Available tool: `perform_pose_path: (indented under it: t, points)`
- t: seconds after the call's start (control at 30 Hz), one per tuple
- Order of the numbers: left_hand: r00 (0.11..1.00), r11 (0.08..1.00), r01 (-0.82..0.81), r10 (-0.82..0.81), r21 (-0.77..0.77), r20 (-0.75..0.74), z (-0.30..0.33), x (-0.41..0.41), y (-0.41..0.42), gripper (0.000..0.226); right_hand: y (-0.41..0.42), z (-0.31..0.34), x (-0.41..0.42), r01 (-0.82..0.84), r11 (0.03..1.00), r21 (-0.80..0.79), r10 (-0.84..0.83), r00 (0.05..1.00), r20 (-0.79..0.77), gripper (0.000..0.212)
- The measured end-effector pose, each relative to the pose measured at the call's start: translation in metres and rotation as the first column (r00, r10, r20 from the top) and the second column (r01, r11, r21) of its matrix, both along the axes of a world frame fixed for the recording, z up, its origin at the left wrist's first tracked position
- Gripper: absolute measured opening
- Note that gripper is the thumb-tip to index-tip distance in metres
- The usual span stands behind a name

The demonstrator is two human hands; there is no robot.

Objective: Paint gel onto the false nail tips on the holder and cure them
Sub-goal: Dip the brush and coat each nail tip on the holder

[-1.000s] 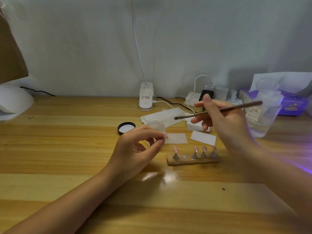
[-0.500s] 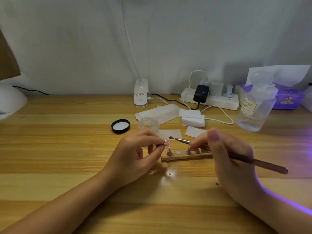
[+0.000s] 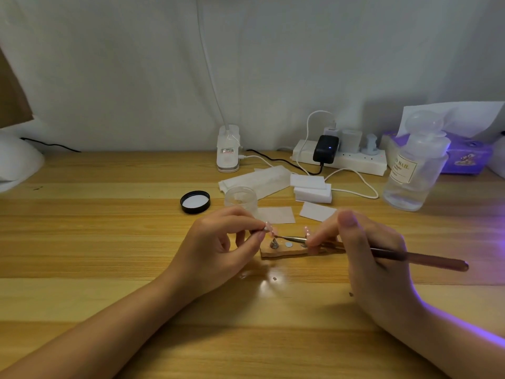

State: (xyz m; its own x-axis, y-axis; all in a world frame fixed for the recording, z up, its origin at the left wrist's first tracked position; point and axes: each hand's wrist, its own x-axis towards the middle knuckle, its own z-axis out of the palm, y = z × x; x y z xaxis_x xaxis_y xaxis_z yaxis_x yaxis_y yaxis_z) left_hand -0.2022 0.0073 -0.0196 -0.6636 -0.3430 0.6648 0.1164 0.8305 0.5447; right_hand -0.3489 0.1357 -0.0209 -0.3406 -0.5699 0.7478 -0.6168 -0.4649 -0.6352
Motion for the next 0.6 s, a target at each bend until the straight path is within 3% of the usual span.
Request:
perform_pose_path:
  t: [0.13,0.4,0.6]
  points:
    - [1.000,1.000,0.003,-0.003,0.009,0.014,0.0006,0.0000,-0.0001,0.020,0.0007,-0.0004,-0.0012,-0.009,1.000,-0.008,0.009,0.999,0.053,0.041]
    - [1.000,1.000,0.012,-0.013,0.015,0.028,0.0000,0.0008,-0.0007,0.020,-0.0049,0.0007,0.0023,0.002,0.999,0.040,-0.001,1.000,-0.029,0.043]
    - [1.000,1.000,0.013,-0.013,0.000,0.004,0.0015,0.0003,0.0004,0.020,-0.0006,-0.0011,0.0005,-0.010,0.999,0.046,0.006,0.995,0.103,0.048]
